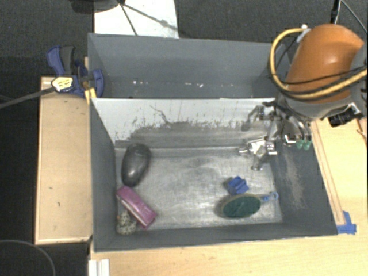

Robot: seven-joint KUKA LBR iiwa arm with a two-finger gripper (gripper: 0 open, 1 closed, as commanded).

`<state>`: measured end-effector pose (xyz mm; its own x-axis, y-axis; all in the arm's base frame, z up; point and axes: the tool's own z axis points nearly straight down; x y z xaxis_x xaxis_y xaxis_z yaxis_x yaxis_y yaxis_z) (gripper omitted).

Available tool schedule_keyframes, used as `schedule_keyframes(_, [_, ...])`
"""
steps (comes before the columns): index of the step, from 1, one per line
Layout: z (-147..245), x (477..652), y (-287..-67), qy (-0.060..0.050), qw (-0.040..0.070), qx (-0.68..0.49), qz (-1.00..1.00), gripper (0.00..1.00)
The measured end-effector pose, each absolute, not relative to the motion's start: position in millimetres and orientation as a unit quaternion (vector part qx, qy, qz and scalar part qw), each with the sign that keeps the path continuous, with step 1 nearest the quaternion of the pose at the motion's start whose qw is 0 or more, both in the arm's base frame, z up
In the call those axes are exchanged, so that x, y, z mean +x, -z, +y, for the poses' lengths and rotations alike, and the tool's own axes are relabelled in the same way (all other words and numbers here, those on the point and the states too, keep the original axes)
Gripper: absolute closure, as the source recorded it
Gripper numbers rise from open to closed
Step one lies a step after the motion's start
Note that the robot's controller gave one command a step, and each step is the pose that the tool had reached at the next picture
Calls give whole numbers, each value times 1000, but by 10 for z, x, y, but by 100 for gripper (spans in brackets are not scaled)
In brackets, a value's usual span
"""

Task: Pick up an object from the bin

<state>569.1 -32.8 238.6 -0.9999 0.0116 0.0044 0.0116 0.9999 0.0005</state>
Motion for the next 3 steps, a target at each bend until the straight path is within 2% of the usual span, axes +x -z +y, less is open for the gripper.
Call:
schedule_keyframes(1, [-568,5419,-1026,1,-14,10,-1000,0])
schedule_keyframes(2, [-583,5387,-989,0,-9,10,-1000,100])
schedule_keyframes(3, [-741,5314,-2048,-1,-5,9,-1000,100])
